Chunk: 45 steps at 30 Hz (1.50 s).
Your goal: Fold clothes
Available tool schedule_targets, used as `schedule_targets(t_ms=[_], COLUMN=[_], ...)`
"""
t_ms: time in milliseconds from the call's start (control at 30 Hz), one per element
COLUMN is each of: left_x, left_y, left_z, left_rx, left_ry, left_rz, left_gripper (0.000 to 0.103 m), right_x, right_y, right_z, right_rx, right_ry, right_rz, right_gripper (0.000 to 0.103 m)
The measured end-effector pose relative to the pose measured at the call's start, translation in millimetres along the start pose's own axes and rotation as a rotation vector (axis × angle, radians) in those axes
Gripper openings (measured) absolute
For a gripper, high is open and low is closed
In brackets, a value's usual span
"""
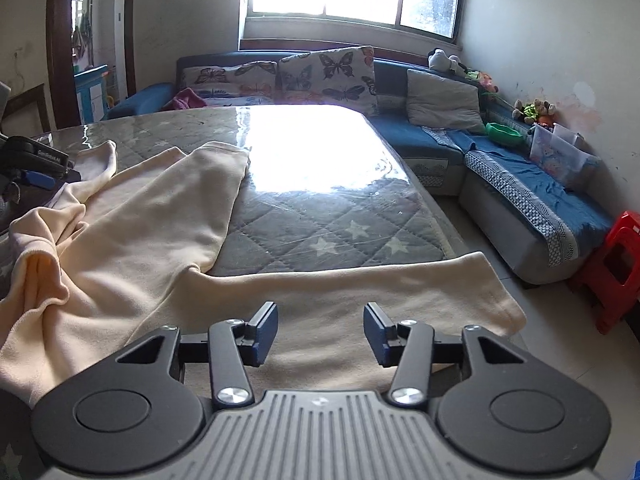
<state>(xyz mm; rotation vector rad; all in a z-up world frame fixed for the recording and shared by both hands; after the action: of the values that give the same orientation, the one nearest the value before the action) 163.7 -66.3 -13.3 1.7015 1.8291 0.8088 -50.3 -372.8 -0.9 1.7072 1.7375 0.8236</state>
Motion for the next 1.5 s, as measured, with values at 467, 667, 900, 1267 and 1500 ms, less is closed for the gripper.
schedule_targets(t_ms=[467, 667, 900, 1267, 1500], left_x=[48.7, 106.7, 160.1, 202.1, 181.7], left_y=[-12.5, -35.5, -82.2, -132.9, -100.8], left_z=[-35.4, -66.4, -102.5, -141.0, -147.3], left_rx=[-0.120, -0.130, -0.102, -0.005, -0.075], left_ry=[0.095, 0.195, 0.271, 0.303, 0.259], left_rz=[0.011, -0.068, -0.133, -0.166, -0.098], left_gripper=[0.003, 0.003, 0.003, 0.008, 0.031], right_x=[-4.2, -3.6, 1.1, 19.7, 34.0], right_y=[-8.5, -11.5, -16.7, -17.8, 18.7], right_z=[1.8, -1.7, -10.8, -22.6, -17.9], right_rx=[0.009, 0.014, 0.027, 0.118, 0.074], right_ry=[-0.026, -0.029, -0.008, 0.133, 0.251], right_rz=[0.001, -0.005, -0.037, -0.087, -0.111], right_gripper=[0.065, 0.066, 0.067, 0.070, 0.061])
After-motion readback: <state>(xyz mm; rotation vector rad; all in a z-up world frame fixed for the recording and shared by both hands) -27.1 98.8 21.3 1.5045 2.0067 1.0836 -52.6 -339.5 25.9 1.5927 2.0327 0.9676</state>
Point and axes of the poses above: each gripper's, at about its wrist camera, not at the fingertips, and z roughly the way its jaws point, x to its left, y to its top, the point moved 5 cm from there along z, roughly the way its jaws point, and after that the axes turned 9 degrees about y, right-handed, at the moved point
